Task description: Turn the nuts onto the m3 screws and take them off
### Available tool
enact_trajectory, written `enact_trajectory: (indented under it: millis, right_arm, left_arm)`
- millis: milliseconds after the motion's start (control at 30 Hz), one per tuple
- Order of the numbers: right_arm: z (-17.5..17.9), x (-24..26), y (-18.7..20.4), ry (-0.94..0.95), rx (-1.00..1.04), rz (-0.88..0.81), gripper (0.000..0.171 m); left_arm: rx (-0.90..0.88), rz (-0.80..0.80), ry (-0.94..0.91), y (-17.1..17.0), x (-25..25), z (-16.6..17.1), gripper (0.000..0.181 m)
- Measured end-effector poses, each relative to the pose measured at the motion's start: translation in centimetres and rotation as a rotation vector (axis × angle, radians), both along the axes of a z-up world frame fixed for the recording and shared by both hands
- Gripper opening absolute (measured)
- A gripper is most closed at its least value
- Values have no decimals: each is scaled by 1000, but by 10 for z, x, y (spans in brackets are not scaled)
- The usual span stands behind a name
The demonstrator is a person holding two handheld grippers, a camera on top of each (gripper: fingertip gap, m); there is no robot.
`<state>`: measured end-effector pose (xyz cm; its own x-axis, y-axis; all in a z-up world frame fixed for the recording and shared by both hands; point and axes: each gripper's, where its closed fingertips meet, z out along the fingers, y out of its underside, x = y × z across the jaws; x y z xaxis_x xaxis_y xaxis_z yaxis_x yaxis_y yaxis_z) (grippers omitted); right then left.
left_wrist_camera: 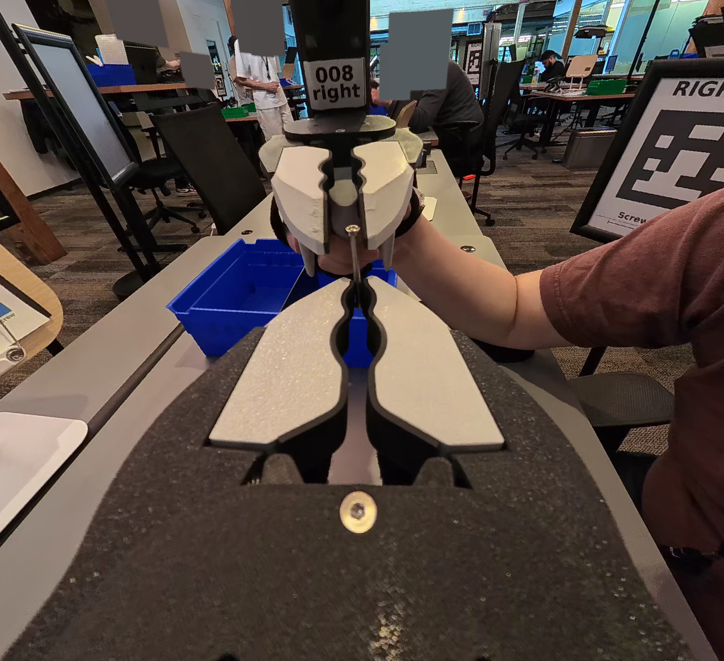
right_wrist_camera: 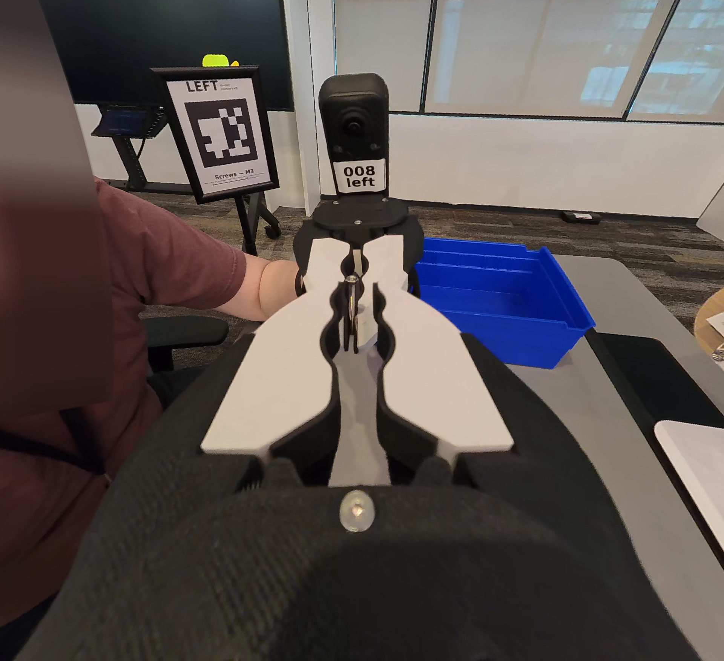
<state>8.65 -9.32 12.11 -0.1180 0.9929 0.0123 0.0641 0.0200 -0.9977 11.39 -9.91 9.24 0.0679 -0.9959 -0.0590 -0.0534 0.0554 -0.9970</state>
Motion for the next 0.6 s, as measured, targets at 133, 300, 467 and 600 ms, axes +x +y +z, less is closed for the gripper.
enact_trajectory:
  millis: [133,300,467,600]
  right_arm:
    - [1,0,0,4,-4,2,14]
    - [1,0,-3,12,0,25,6]
    - [2,2,-7,29,-21,78,6]
    - [6,5,-20,89,-86,228,6]
  left_arm:
    - [2,0,3,0,0,0,3]
    - [-2,-2,0,0,0,0,2]
    - [-14,-35,-4,-5,2,0,3]
    - [-85,-172,-45,-22,3,4,3]
